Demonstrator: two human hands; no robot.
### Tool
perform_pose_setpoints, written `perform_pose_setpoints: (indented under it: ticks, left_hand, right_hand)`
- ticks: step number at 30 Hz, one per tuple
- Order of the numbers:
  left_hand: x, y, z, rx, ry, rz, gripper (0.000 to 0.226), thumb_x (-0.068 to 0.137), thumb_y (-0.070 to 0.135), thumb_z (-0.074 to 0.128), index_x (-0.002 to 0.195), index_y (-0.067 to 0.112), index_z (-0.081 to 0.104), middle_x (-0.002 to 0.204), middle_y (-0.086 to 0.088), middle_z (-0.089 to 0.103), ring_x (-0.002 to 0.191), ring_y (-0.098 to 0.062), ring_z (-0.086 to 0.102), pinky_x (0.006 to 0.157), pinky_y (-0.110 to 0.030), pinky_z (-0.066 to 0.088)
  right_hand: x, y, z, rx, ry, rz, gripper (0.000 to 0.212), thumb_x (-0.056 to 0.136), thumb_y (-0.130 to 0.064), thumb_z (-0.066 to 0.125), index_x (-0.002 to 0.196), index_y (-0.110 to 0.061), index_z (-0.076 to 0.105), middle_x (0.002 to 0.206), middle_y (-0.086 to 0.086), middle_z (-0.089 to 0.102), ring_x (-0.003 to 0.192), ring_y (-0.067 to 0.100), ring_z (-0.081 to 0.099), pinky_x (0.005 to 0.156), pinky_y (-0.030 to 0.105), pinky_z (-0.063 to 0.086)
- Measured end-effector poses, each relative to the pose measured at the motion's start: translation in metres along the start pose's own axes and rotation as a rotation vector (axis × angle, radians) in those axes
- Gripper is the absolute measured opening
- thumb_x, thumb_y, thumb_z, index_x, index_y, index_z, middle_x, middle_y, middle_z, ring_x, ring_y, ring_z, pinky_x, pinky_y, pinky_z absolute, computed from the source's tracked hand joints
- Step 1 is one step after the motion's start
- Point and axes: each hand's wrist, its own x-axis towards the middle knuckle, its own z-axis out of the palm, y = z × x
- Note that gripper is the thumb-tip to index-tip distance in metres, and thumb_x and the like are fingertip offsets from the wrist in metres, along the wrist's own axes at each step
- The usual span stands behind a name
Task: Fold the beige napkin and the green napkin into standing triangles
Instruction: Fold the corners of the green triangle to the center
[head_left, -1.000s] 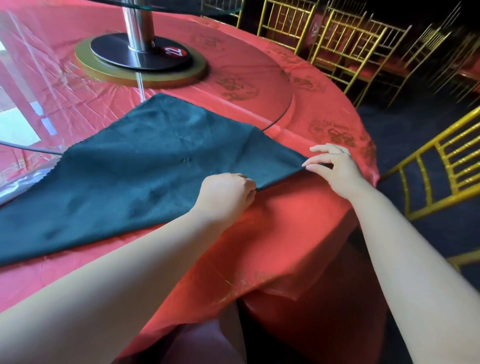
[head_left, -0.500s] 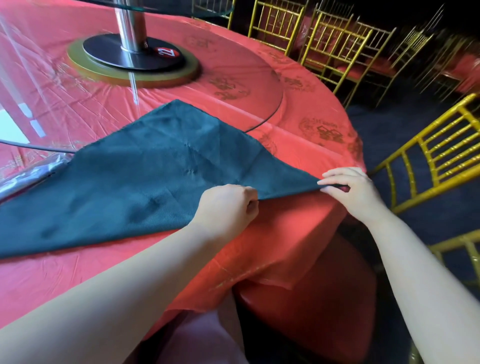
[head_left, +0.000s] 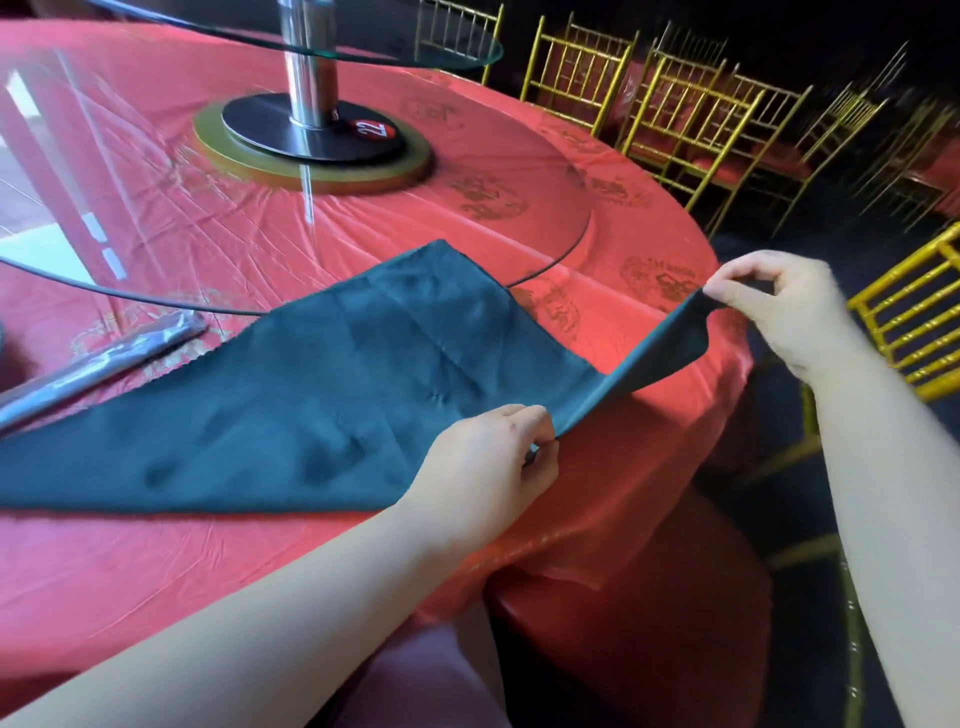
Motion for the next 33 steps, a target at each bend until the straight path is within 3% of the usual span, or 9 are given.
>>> perform_pose_setpoints:
  ticks: [5, 9, 13, 15, 19, 22, 24, 29, 33]
  left_hand:
    - [-0.01, -0.005, -0.006, -0.119, -0.047, -0.05, 0.012, 0.091, 0.029, 0.049, 0.088, 0.018, 0.052, 0.086, 0.009, 0.057, 0.085, -0.011, 0.061, 0.072, -0.028, 0.047]
    - [-0.015, -0.033, -0.014, 0.168, -0.102, -0.066, 0.058, 0.089, 0.05, 0.016, 0.117, 0.016, 0.054, 0.118, 0.0, 0.061, 0.11, -0.021, 0.055, 0.096, -0.033, 0.04]
    - [-0.026, -0.051, -0.03, 0.366, -0.206, -0.207, 0.084, 0.077, 0.057, -0.011, 0.14, 0.023, 0.034, 0.149, 0.009, 0.033, 0.14, -0.014, 0.022, 0.114, -0.037, 0.009]
    - [-0.031, -0.054, -0.032, 0.367, -0.252, -0.238, 0.09, 0.072, 0.059, -0.017, 0.145, 0.025, 0.023, 0.154, 0.01, 0.018, 0.143, -0.013, 0.008, 0.116, -0.037, 0.001]
    - [-0.038, -0.058, -0.033, 0.364, -0.296, -0.217, 0.097, 0.069, 0.071, -0.023, 0.149, 0.025, 0.008, 0.157, 0.009, 0.003, 0.144, -0.012, -0.005, 0.116, -0.037, -0.006]
    - [-0.04, -0.057, -0.033, 0.383, -0.321, -0.201, 0.097, 0.068, 0.072, -0.019, 0.149, 0.023, 0.001, 0.157, 0.008, -0.005, 0.143, -0.013, -0.012, 0.114, -0.038, -0.012]
    - [-0.038, -0.056, -0.034, 0.385, -0.34, -0.205, 0.096, 0.069, 0.074, -0.012, 0.149, 0.021, -0.002, 0.156, 0.008, -0.009, 0.143, -0.014, -0.015, 0.113, -0.039, -0.015]
    - [-0.039, -0.055, -0.036, 0.347, -0.31, -0.207, 0.096, 0.076, 0.077, -0.004, 0.149, 0.015, 0.007, 0.156, 0.005, 0.005, 0.144, -0.017, -0.004, 0.114, -0.039, -0.013]
    - [-0.042, -0.061, -0.026, 0.403, -0.209, -0.18, 0.082, 0.089, 0.064, 0.025, 0.142, 0.002, 0.029, 0.141, -0.003, 0.047, 0.133, -0.023, 0.039, 0.111, -0.047, 0.021]
  right_hand:
    - [0.024, -0.037, 0.031, -0.069, -0.074, -0.09, 0.004, 0.08, -0.009, 0.068, 0.084, -0.01, 0.069, 0.07, -0.019, 0.064, 0.067, -0.013, 0.056, 0.068, 0.003, 0.04]
    - [0.051, -0.058, 0.074, -0.185, -0.21, -0.156, 0.006, 0.078, -0.017, 0.071, 0.077, -0.022, 0.068, 0.078, -0.013, 0.063, 0.076, -0.004, 0.057, 0.076, 0.014, 0.04]
    - [0.073, -0.062, 0.124, -0.21, -0.305, -0.145, 0.009, 0.074, -0.023, 0.075, 0.074, -0.02, 0.067, 0.078, -0.008, 0.063, 0.08, 0.008, 0.055, 0.075, 0.022, 0.042]
    - [0.08, -0.06, 0.148, -0.227, -0.317, -0.128, 0.011, 0.075, -0.022, 0.075, 0.082, -0.018, 0.066, 0.087, -0.004, 0.064, 0.086, 0.011, 0.055, 0.079, 0.026, 0.042]
    - [0.088, -0.05, 0.185, -0.159, -0.385, 0.016, 0.029, 0.08, -0.017, 0.069, 0.107, -0.018, 0.058, 0.099, 0.001, 0.064, 0.09, 0.015, 0.055, 0.068, 0.025, 0.044]
    - [0.092, -0.046, 0.204, -0.145, -0.366, 0.071, 0.04, 0.075, -0.02, 0.075, 0.111, -0.021, 0.057, 0.115, 0.005, 0.056, 0.102, 0.013, 0.049, 0.082, 0.026, 0.04]
    - [0.095, -0.046, 0.214, -0.096, -0.334, 0.121, 0.042, 0.073, -0.021, 0.077, 0.11, -0.022, 0.058, 0.115, 0.006, 0.055, 0.102, 0.017, 0.053, 0.082, 0.027, 0.041]
    - [0.102, -0.053, 0.23, -0.076, -0.253, 0.165, 0.044, 0.071, -0.022, 0.077, 0.11, -0.02, 0.058, 0.105, 0.003, 0.06, 0.088, 0.018, 0.057, 0.073, 0.024, 0.041]
    - [0.105, -0.05, 0.237, -0.075, -0.212, 0.192, 0.051, 0.071, -0.024, 0.078, 0.116, -0.017, 0.055, 0.119, 0.004, 0.059, 0.108, 0.018, 0.057, 0.083, 0.025, 0.043]
